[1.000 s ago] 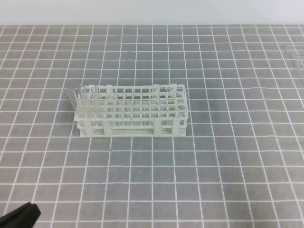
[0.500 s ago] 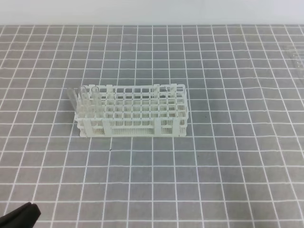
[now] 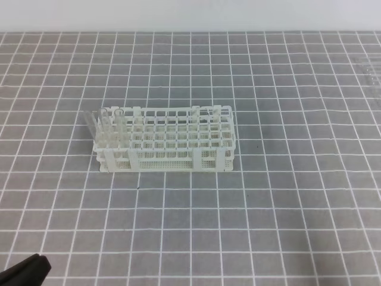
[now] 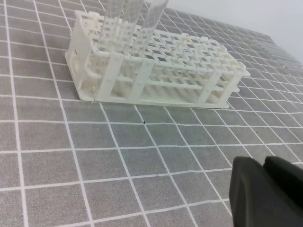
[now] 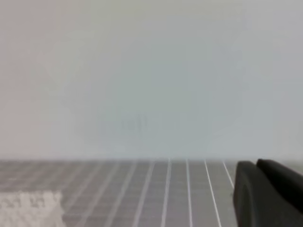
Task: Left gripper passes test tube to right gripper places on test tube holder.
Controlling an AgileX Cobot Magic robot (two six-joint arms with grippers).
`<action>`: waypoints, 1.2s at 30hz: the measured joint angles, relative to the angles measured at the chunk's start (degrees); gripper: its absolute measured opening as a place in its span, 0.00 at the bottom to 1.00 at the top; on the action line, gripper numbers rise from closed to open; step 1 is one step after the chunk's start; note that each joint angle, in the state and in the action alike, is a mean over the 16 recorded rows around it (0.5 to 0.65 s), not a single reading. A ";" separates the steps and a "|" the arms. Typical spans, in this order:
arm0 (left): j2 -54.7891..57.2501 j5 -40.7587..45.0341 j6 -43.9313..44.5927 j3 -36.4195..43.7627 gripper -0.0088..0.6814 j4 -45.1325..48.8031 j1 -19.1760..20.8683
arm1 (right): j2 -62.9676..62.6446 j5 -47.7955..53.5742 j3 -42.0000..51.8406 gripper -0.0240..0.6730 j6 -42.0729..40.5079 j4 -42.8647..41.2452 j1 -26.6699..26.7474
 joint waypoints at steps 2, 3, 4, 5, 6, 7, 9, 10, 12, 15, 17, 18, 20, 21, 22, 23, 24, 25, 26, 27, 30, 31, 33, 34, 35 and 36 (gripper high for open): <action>0.00 0.00 0.00 0.00 0.05 0.00 0.00 | 0.01 2.68 0.00 0.02 -10.53 9.49 0.00; -0.02 0.05 -0.01 -0.05 0.05 -0.01 0.00 | 0.02 4.20 0.00 0.02 -15.66 14.03 0.00; -0.02 0.05 -0.01 -0.05 0.05 -0.01 0.00 | 0.03 5.77 0.00 0.02 -20.48 18.24 0.00; -0.02 0.05 -0.01 -0.05 0.05 -0.01 0.00 | 0.03 7.41 0.00 0.02 -24.76 21.95 0.00; -0.02 0.05 -0.01 -0.05 0.05 -0.01 0.00 | 0.04 9.13 0.00 0.02 -28.47 25.20 0.00; 0.00 -0.01 0.00 0.00 0.05 0.00 0.00 | 0.04 10.89 0.00 0.02 -31.44 27.84 0.00; 0.00 -0.01 0.00 0.00 0.05 0.00 0.00 | 0.06 14.30 0.00 0.02 -35.63 31.59 0.00; 0.00 -0.01 0.00 0.00 0.05 0.00 0.00 | 0.06 15.81 0.00 0.02 -36.98 32.67 0.00; 0.00 -0.01 0.00 0.00 0.05 0.00 0.00 | 0.08 18.28 0.00 0.02 -38.73 33.74 0.00; -0.02 0.05 -0.01 -0.05 0.05 -0.01 0.00 | 0.09 20.37 0.00 0.02 -39.73 34.19 0.00; -0.02 0.05 -0.01 -0.05 0.05 -0.01 0.00 | 0.09 21.37 0.00 0.02 -39.97 34.25 0.00; -0.02 0.05 -0.01 -0.05 0.05 -0.01 0.00 | 0.09 21.73 0.00 0.02 -40.07 34.25 0.00; -0.02 0.05 -0.01 -0.05 0.05 -0.01 0.00 | 0.09 22.20 0.00 0.02 -40.26 34.25 0.00; -0.02 0.05 -0.01 -0.05 0.05 -0.01 0.00 | 0.09 22.33 0.00 0.02 -40.35 34.25 0.00; -0.02 0.05 -0.01 -0.05 0.05 -0.01 0.00 | 0.09 22.39 0.00 0.02 -40.45 34.25 0.00; -0.04 0.10 -0.01 -0.09 0.05 -0.02 0.01 | 0.09 22.40 0.00 0.02 -40.54 34.25 0.00; -0.02 0.05 -0.01 -0.05 0.05 -0.01 0.00 | 0.09 22.40 0.00 0.02 -40.60 34.26 0.00; -0.04 0.10 -0.01 -0.09 0.05 -0.02 0.01 | 0.09 22.40 0.00 0.02 -40.62 34.26 0.00; -0.04 0.10 -0.01 -0.09 0.05 -0.02 0.01 | 0.09 22.40 0.00 0.02 -40.62 34.27 0.00; -0.04 0.10 -0.01 -0.09 0.05 -0.02 0.01 | 0.09 22.40 0.00 0.02 -40.61 34.28 0.00; -0.04 0.10 -0.01 -0.09 0.05 -0.02 0.01 | 0.09 22.40 0.00 0.02 -40.60 34.29 0.00; -0.02 0.10 -0.01 -0.05 0.05 -0.01 0.00 | 0.09 22.40 0.00 0.02 -40.60 34.30 0.00; -0.02 0.10 -0.01 -0.05 0.05 -0.01 0.00 | 0.09 22.40 0.00 0.02 -40.60 34.31 0.00; -0.03 0.10 -0.01 -0.05 0.05 -0.01 0.01 | 0.09 22.40 0.00 0.02 -40.60 34.31 0.00; -0.11 0.10 0.02 -0.05 0.05 0.02 0.11 | 0.09 22.39 0.00 0.02 -40.60 34.32 0.00; -0.24 0.10 0.09 -0.05 0.05 0.13 0.35 | 0.09 22.38 0.00 0.02 -40.60 34.33 0.00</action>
